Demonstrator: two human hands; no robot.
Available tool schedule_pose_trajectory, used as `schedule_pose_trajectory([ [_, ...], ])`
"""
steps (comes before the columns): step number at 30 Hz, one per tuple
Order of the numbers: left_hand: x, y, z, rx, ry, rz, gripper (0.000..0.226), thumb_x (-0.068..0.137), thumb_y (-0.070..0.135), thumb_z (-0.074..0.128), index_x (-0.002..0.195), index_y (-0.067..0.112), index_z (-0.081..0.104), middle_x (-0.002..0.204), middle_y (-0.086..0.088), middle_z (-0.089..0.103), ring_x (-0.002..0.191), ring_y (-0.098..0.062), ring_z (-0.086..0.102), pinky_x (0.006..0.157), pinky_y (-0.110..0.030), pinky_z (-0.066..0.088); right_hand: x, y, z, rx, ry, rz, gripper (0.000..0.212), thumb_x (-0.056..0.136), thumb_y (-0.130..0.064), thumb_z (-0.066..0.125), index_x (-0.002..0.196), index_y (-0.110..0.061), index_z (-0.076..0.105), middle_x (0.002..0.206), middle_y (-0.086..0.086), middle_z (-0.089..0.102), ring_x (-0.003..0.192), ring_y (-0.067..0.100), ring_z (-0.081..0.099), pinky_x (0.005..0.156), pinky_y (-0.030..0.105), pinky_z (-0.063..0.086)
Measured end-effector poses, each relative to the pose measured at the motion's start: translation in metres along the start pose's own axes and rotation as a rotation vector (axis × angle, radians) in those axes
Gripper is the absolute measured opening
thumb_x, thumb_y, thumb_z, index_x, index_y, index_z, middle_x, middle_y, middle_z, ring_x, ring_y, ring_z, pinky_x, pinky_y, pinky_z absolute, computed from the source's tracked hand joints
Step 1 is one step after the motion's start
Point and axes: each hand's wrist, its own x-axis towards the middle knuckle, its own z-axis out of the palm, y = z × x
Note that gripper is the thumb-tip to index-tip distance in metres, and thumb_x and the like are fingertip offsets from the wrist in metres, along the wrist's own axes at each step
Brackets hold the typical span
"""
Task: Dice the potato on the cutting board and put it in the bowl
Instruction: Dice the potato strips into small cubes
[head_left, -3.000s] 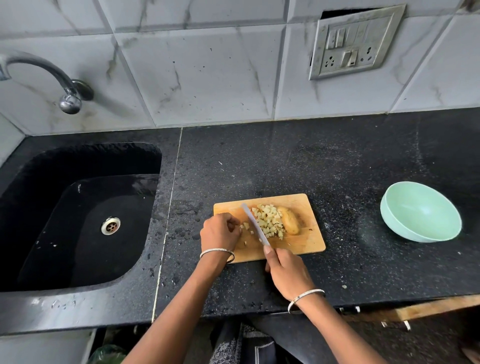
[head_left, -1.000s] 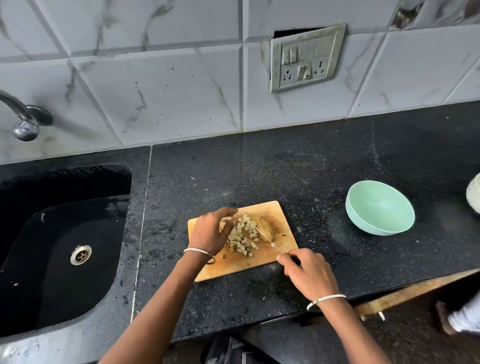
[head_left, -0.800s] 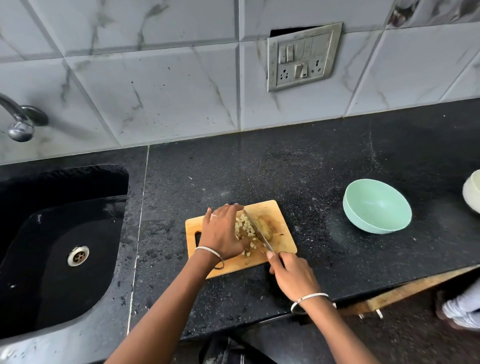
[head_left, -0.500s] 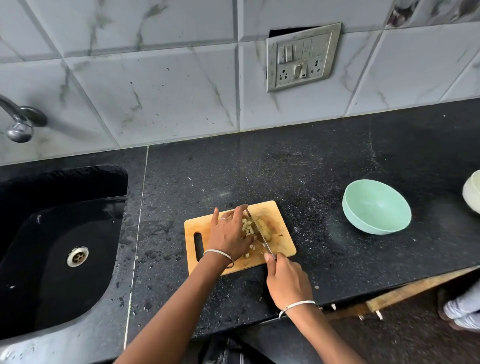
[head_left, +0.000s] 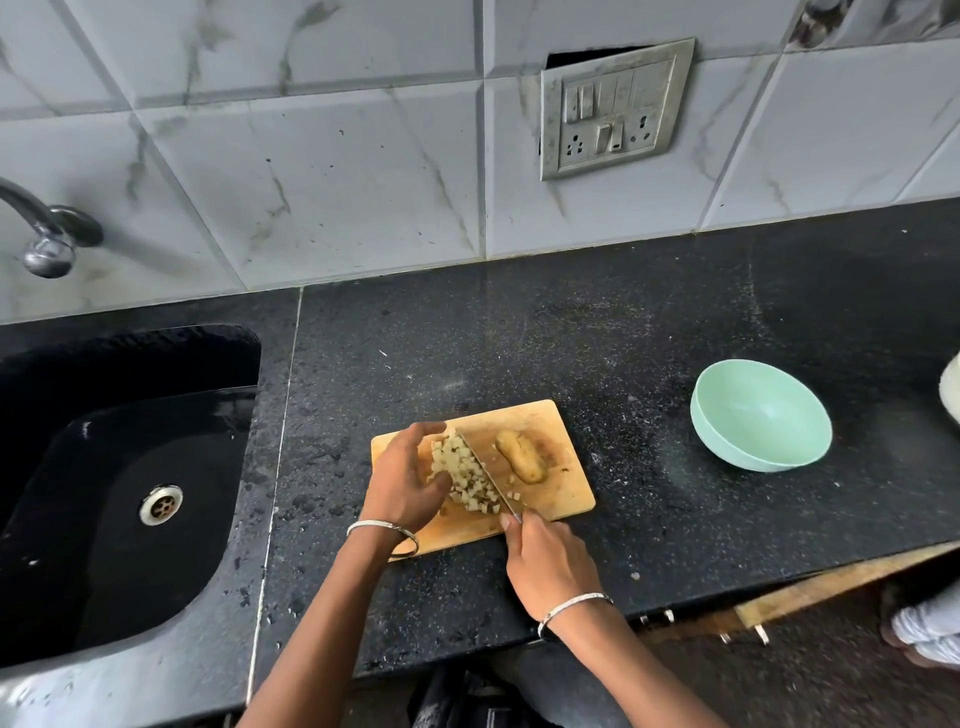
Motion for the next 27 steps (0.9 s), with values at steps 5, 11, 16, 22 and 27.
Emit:
schedule_pose_trajectory([
  [5,-0.009,-0.002,-0.008,0.196,-0.169,-0.17,0.097,0.063,0.041,0.084,0.145,0.026,0.032,0.145,-0.002,0.042,0.13,-0.024,0.042,0.105,-0.043,0.039,0.005,0.005,-0.009,-0.027,0.09,0.018,0.04,0.104,-0.044,0.028,0.106,-0.017,0.057,0.101,0.009,0.067,0.094,0.034,0.064,0.068,0.037,0.043],
  [11,-0.004,0.001,0.003,0.48,-0.311,-0.174,0.148,0.04,0.071,0.082,0.153,0.024,0.0,0.158,0.004,0.014,0.143,-0.031,0.014,0.11,-0.051,0.021,0.003,0.011,-0.008,-0.145,0.101,0.039,0.04,0.104,-0.042,0.027,0.107,-0.014,0.054,0.103,0.011,0.068,0.098,0.036,0.065,0.066,0.036,0.042],
  [16,0.017,0.0,0.005,0.555,-0.373,-0.082,0.142,0.039,0.079,0.077,0.153,0.025,0.01,0.155,0.005,0.018,0.14,-0.031,0.018,0.112,-0.05,0.02,-0.006,0.017,-0.002,-0.248,0.162,0.052,0.038,0.104,-0.043,0.025,0.107,-0.016,0.051,0.098,0.008,0.07,0.094,0.033,0.068,0.061,0.037,0.043],
  [22,0.011,-0.005,0.011,0.474,-0.284,-0.013,0.106,0.05,0.067,0.08,0.14,0.028,0.04,0.139,0.002,0.038,0.126,-0.024,0.033,0.104,-0.04,0.033,-0.018,0.0,0.013,-0.172,0.017,0.049,0.039,0.105,-0.04,0.025,0.111,-0.013,0.052,0.108,0.01,0.067,0.104,0.033,0.064,0.067,0.036,0.041],
  [27,0.004,-0.011,0.003,0.34,-0.243,-0.01,0.095,0.055,0.044,0.089,0.137,0.022,0.047,0.135,-0.003,0.043,0.122,-0.024,0.043,0.102,-0.033,0.036,-0.014,-0.022,0.022,-0.088,-0.05,0.013,0.037,0.105,-0.038,0.029,0.111,-0.012,0.055,0.11,0.012,0.066,0.104,0.034,0.063,0.067,0.035,0.039],
])
